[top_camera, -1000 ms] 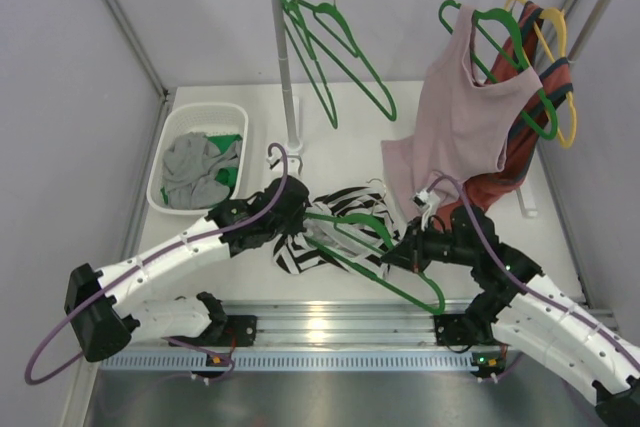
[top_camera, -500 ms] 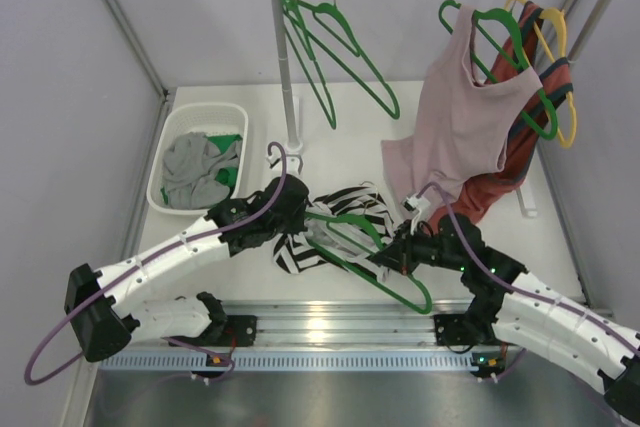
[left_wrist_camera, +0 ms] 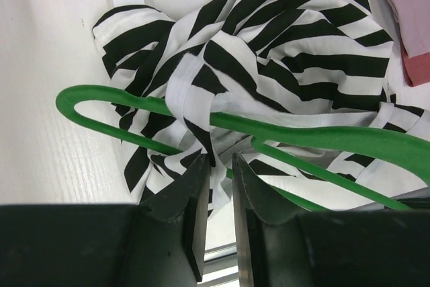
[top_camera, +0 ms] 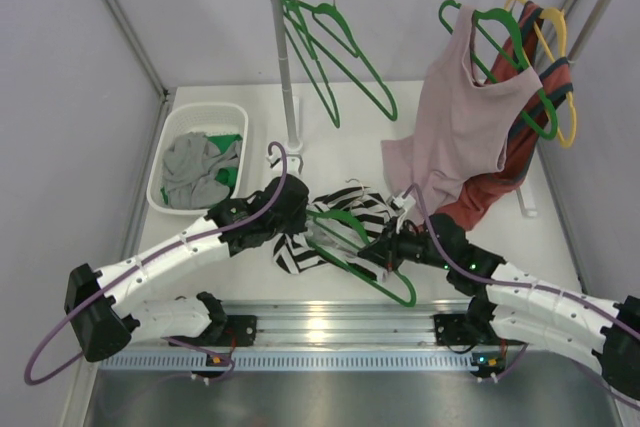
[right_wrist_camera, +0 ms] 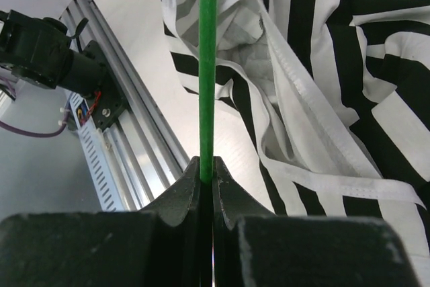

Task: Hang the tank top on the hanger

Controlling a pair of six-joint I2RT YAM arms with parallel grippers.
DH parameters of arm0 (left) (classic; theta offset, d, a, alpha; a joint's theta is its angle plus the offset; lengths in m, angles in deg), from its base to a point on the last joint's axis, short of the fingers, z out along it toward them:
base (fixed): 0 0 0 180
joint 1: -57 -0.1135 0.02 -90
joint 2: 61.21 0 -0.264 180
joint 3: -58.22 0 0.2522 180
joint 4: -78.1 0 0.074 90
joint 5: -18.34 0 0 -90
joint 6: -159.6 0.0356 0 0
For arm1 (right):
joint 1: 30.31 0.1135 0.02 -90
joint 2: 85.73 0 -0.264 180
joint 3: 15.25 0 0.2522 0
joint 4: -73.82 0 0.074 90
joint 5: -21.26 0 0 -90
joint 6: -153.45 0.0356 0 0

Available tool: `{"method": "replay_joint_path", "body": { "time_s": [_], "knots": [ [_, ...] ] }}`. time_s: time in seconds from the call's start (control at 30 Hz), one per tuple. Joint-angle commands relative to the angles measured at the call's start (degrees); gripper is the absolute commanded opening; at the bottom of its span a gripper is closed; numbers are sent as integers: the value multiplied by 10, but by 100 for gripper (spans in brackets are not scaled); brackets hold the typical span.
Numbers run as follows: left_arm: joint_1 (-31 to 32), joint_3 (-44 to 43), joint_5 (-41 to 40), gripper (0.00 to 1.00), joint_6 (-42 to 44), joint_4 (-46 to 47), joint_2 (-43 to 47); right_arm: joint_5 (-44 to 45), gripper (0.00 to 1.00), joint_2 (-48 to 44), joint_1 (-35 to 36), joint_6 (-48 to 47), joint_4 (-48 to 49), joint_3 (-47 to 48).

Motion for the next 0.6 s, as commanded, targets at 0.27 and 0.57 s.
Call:
{"method": "replay_joint_path", "body": {
  "time_s": [0.27, 0.57],
  "knots": [
    [-2, -38, -32, 8, 19, 8, -1, 4, 0, 65, 33, 9, 183, -30],
    [-1, -26, -31, 21, 15, 1, 7, 55, 0, 76, 43, 2, 188, -33]
  ]
}}
